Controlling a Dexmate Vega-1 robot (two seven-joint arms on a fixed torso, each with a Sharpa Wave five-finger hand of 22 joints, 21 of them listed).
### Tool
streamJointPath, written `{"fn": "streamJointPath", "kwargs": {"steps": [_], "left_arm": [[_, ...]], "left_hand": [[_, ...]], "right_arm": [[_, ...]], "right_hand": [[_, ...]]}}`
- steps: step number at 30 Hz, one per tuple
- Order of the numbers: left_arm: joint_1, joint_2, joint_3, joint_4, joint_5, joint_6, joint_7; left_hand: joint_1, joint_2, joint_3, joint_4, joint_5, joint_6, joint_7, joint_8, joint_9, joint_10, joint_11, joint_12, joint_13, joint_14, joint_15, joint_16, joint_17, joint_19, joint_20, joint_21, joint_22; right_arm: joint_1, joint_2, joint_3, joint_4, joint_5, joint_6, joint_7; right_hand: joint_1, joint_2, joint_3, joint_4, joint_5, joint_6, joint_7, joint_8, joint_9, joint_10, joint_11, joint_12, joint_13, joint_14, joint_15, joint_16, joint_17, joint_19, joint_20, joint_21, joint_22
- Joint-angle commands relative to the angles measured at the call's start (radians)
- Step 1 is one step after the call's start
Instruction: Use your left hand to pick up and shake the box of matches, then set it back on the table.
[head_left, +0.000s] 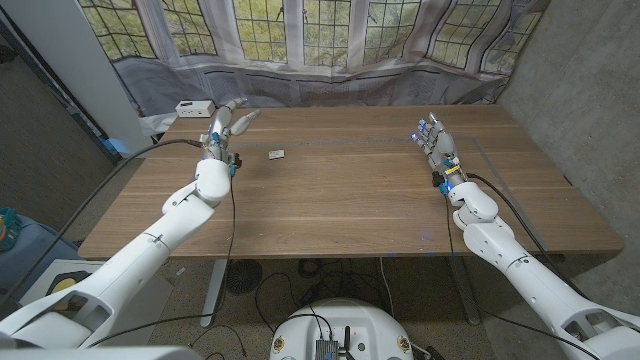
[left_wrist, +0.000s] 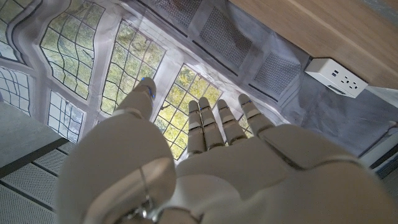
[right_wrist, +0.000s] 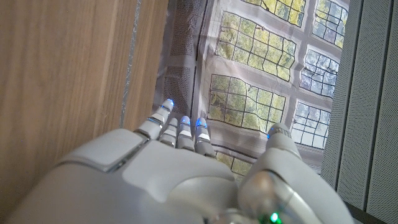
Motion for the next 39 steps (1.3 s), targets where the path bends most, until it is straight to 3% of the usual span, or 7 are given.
{"fn": "streamJointPath", "kwargs": {"steps": [1,8,12,18,22,31,39], "left_arm": [[0.009,0.022,0.005,-0.061,0.017,0.105,-0.002],[0.008,0.036,0.019,-0.093,0.046,0.171,0.000],[0.006,0.049,0.034,-0.137,0.090,0.271,0.010],[-0.017,0.103,0.063,-0.192,0.113,0.384,-0.083],[-0.038,0.130,0.087,-0.232,0.132,0.476,-0.138],[-0.084,0.160,0.127,-0.291,0.155,0.626,-0.218],[-0.141,0.184,0.179,-0.314,0.180,0.715,-0.291]], "left_hand": [[0.074,-0.018,0.019,0.001,-0.002,0.000,-0.016,-0.005,0.004,0.001,-0.018,-0.005,0.003,0.008,-0.015,0.000,0.000,0.016,-0.007,-0.011,0.002],[0.153,-0.036,0.033,0.003,-0.002,-0.011,-0.031,-0.009,0.004,-0.004,-0.036,-0.013,0.004,0.009,-0.027,-0.002,-0.001,0.020,-0.006,-0.025,0.002],[0.180,-0.045,0.034,0.006,-0.003,0.004,-0.035,-0.003,0.004,0.011,-0.038,-0.009,0.004,0.013,-0.030,-0.001,-0.001,0.021,-0.009,-0.031,0.002],[0.185,-0.055,0.027,0.014,-0.007,0.009,-0.031,-0.004,0.004,0.013,-0.033,-0.011,0.004,0.011,-0.033,-0.003,-0.001,0.020,-0.006,-0.037,0.003],[0.187,-0.062,0.019,0.020,-0.010,0.001,-0.029,-0.010,0.005,0.002,-0.028,-0.018,0.004,0.002,-0.028,-0.006,-0.001,0.011,0.009,-0.045,0.003],[0.189,-0.069,0.010,0.026,-0.011,0.010,-0.023,-0.009,0.005,0.016,-0.026,-0.015,0.004,-0.001,-0.020,-0.006,-0.001,0.006,0.046,-0.054,0.004],[0.187,-0.073,0.003,0.030,-0.011,0.026,-0.020,-0.005,0.005,0.034,-0.022,-0.010,0.004,0.002,-0.013,-0.004,-0.001,0.010,0.051,-0.056,0.005]], "right_arm": [[0.000,0.010,-0.003,0.015,0.006,0.016,0.017],[-0.012,0.014,0.001,0.007,0.011,0.019,0.006],[-0.019,0.012,0.000,0.003,0.010,0.017,0.003],[-0.023,0.014,-0.001,0.002,0.009,0.017,0.000],[-0.025,0.014,-0.004,0.001,0.008,0.018,0.002],[-0.035,0.017,0.000,-0.007,0.010,0.023,-0.007],[-0.040,0.016,0.001,-0.008,0.002,0.033,-0.013]], "right_hand": [[0.009,0.003,0.000,-0.006,0.003,0.005,-0.003,0.000,0.005,0.005,0.000,0.000,0.000,0.005,0.006,0.001,0.004,0.007,0.008,-0.005,0.004],[0.007,0.002,-0.002,-0.006,0.003,0.006,-0.002,0.001,0.005,0.010,-0.003,0.001,0.000,0.008,0.006,0.001,0.004,0.008,0.011,-0.005,0.004],[0.007,0.001,-0.002,-0.006,0.003,0.007,-0.002,0.001,0.005,0.010,-0.002,0.001,0.000,0.009,0.006,0.002,0.004,0.009,0.012,-0.006,0.004],[0.006,0.001,-0.003,-0.005,0.003,0.009,-0.002,0.002,0.005,0.012,-0.002,0.001,0.001,0.010,0.006,0.002,0.004,0.009,0.012,-0.006,0.004],[0.006,0.001,-0.003,-0.006,0.003,0.010,-0.002,0.002,0.005,0.012,-0.002,0.001,0.001,0.010,0.007,0.001,0.004,0.008,0.013,-0.007,0.004],[0.007,0.001,-0.003,-0.006,0.003,0.010,-0.004,0.002,0.005,0.013,-0.003,0.001,0.001,0.007,0.007,0.000,0.004,0.006,0.014,-0.008,0.004],[0.008,0.002,-0.003,-0.007,0.003,0.010,-0.004,0.001,0.005,0.014,-0.004,0.001,0.001,0.007,0.008,-0.001,0.004,0.004,0.014,-0.009,0.004]]}}
